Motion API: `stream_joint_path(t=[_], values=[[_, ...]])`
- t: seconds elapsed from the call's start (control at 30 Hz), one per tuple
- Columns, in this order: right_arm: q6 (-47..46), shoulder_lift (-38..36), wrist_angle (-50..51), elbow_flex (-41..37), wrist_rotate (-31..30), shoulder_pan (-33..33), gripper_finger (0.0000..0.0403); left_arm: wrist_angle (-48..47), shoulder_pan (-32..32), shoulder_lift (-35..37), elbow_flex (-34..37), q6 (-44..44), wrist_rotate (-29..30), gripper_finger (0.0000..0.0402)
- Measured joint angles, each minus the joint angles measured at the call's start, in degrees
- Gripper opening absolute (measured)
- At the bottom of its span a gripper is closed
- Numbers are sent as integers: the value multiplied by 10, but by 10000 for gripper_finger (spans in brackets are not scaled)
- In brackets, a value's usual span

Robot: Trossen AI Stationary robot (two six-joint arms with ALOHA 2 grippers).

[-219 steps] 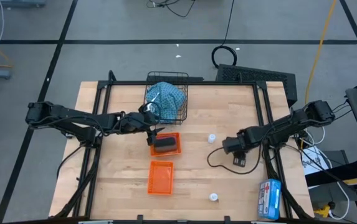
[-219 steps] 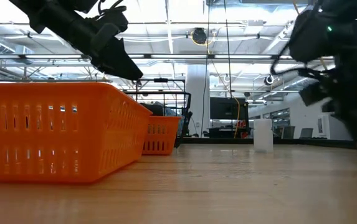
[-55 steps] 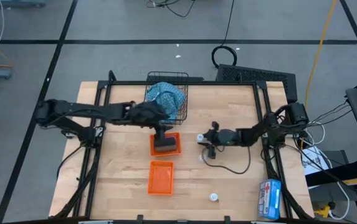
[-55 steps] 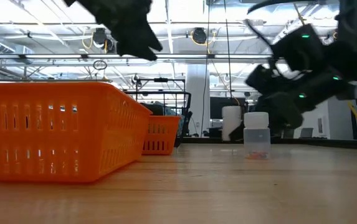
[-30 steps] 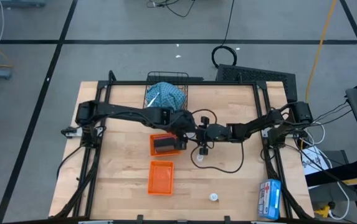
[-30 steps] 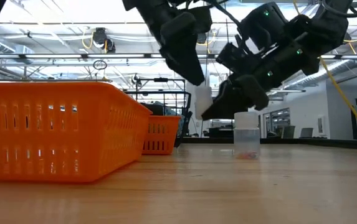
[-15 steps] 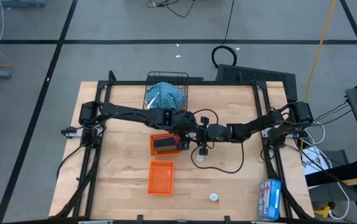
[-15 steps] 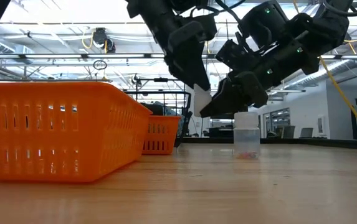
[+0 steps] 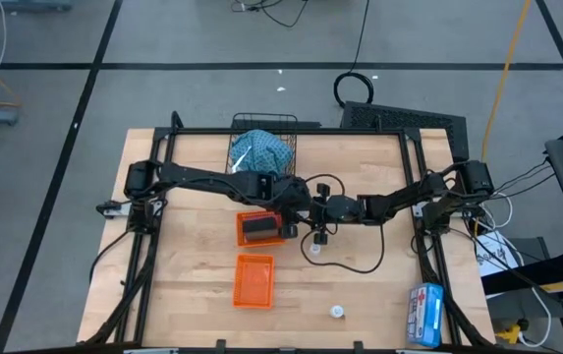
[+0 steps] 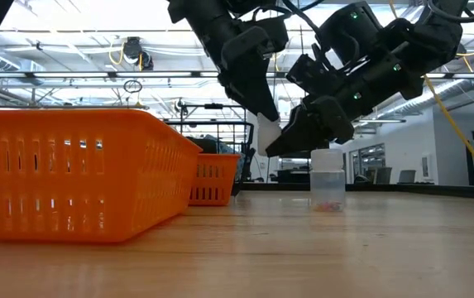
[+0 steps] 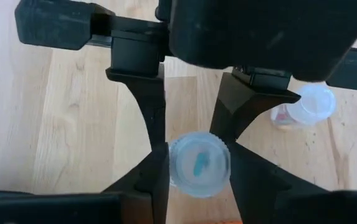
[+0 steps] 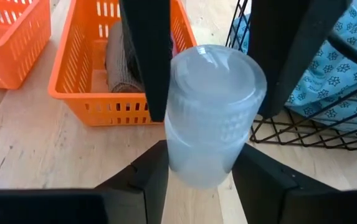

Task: Pick & Place Medicine items
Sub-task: Put the top white medicine bottle into the bottom orange bin

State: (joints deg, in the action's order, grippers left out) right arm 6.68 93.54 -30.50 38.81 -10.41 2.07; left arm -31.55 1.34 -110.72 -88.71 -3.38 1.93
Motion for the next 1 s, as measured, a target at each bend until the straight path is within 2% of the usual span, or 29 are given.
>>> stream_joint_path(t=[0.33, 0.63, 0.83, 1.0], values=[[-39, -6, 10, 0, 2, 1, 195, -99, -22, 63, 0, 21, 11, 136], [-45, -75, 95, 0, 2, 2, 190, -198, -132, 126, 1, 38, -11, 136], [-51, -117, 107, -11, 2, 4, 188, -183, -207, 142, 25, 119, -14, 136], [-65, -136, 107, -22, 2, 5, 188, -115, -238, 141, 94, 192, -9, 136]])
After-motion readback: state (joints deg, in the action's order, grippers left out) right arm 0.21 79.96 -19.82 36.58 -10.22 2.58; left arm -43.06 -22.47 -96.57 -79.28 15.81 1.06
